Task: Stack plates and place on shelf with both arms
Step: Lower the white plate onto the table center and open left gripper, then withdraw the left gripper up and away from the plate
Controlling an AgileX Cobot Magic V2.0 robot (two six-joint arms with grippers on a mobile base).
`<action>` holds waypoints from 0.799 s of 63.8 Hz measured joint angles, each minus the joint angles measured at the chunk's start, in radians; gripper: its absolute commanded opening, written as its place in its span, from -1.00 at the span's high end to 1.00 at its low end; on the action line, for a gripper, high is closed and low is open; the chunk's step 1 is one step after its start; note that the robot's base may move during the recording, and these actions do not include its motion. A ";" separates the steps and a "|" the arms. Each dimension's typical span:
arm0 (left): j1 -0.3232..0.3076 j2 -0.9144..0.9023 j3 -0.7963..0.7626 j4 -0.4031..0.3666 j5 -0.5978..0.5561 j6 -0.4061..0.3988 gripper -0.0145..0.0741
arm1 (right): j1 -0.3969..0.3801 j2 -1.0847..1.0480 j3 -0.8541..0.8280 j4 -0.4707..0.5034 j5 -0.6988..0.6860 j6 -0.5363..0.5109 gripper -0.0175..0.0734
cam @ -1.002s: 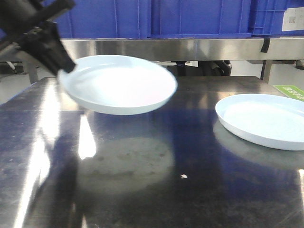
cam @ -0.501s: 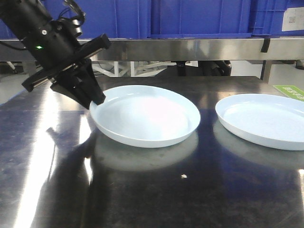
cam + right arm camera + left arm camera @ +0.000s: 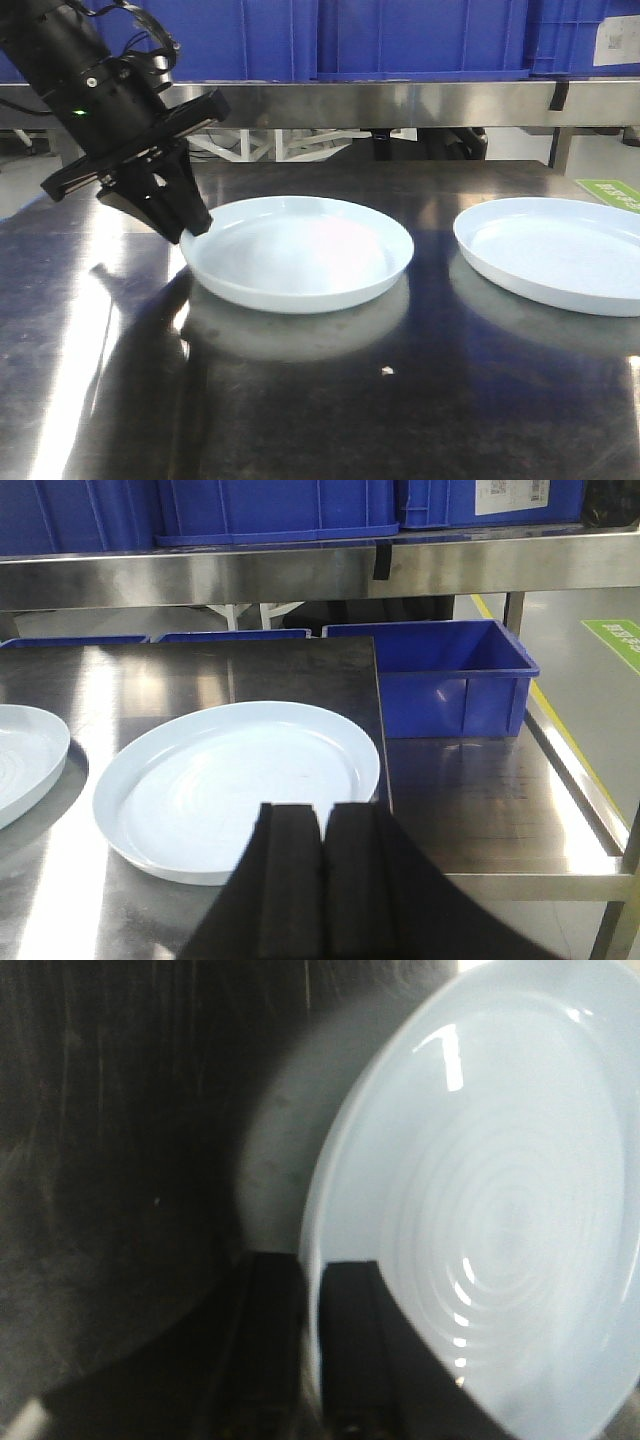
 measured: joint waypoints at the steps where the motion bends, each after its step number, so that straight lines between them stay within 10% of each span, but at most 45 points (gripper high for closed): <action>1: 0.000 0.000 0.000 0.001 0.003 0.000 -0.15 | 0.000 0.000 0.000 0.000 0.000 0.000 0.51; 33: -0.006 -0.118 0.009 0.134 0.012 0.000 -0.35 | 0.000 0.000 0.000 0.000 0.000 0.000 0.51; 51: -0.058 -0.268 0.126 0.251 -0.160 0.000 0.29 | 0.000 0.000 0.000 0.000 0.000 0.000 0.51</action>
